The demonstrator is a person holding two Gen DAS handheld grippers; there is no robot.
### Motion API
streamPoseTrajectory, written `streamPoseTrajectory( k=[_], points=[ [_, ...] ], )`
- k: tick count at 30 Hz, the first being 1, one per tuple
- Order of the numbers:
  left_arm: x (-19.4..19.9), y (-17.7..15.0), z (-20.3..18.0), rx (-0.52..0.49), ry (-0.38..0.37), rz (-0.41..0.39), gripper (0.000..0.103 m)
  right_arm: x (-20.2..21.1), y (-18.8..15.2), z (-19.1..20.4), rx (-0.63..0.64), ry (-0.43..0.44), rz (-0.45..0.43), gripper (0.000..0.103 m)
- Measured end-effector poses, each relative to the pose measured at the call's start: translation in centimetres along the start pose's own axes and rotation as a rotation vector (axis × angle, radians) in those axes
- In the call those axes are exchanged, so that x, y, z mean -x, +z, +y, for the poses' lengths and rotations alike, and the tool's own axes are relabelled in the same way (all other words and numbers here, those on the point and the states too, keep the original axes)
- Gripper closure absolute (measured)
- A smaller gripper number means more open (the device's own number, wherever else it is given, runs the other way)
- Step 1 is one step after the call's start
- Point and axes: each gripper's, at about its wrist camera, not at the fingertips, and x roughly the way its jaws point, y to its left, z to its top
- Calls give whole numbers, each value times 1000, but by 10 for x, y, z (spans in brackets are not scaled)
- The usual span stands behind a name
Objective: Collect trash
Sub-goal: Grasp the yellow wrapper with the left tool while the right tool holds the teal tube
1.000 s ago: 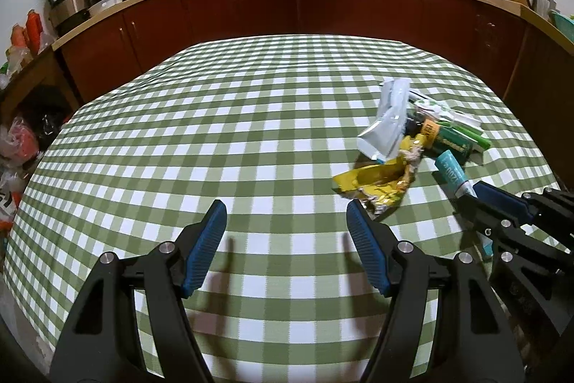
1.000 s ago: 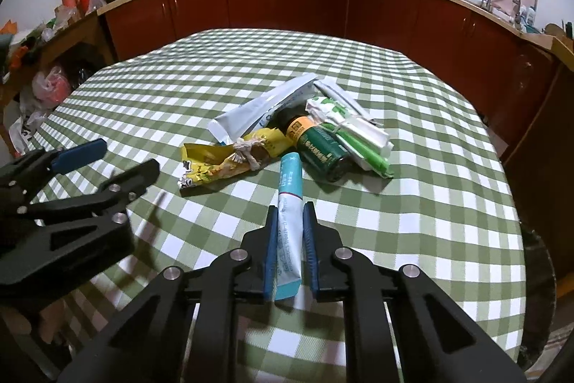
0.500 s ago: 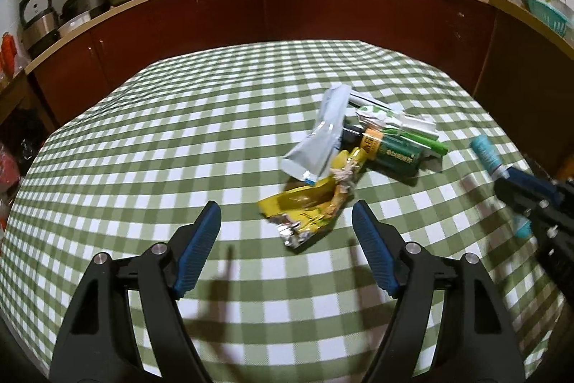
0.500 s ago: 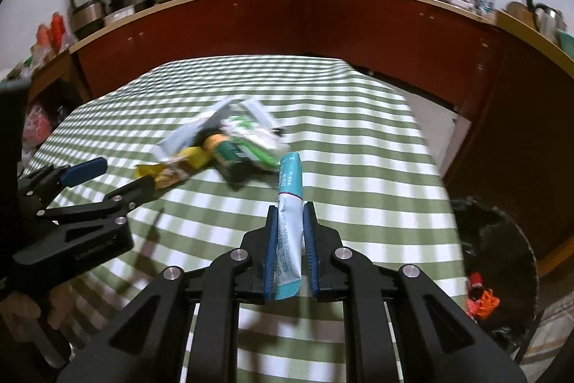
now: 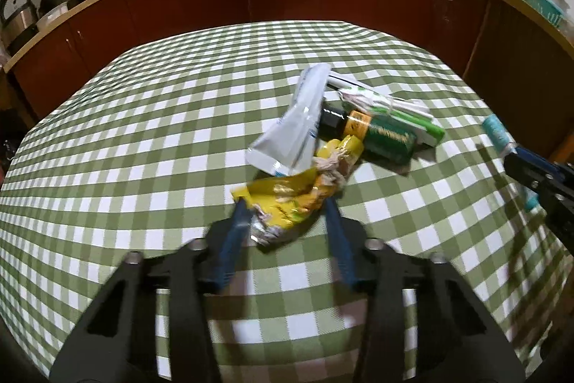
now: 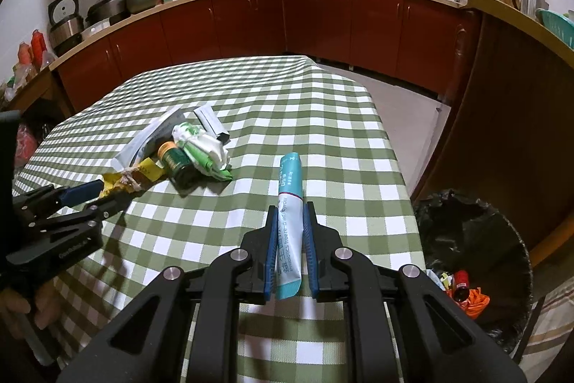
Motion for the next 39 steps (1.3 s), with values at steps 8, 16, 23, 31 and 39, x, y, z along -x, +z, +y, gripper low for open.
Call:
streamPoseTrajectory(
  k=[8, 16, 23, 31, 39],
  points=[
    [10, -11, -5, -8, -6, -17, 71, -1, -3, 0, -2, 7, 5, 88],
    [22, -25, -4, 10, -15, -1, 85, 2, -5, 0, 1, 11, 0, 88],
    [31, -31, -1, 39, 13, -19, 54, 5, -7, -1, 6, 10, -1, 88],
    [24, -19, -4, -11, 24, -36, 43, 1, -6, -7, -4, 0, 2, 88],
    [9, -10, -13, -59, -27, -6, 54, -3, -5, -6, 0, 8, 13, 88]
  ],
)
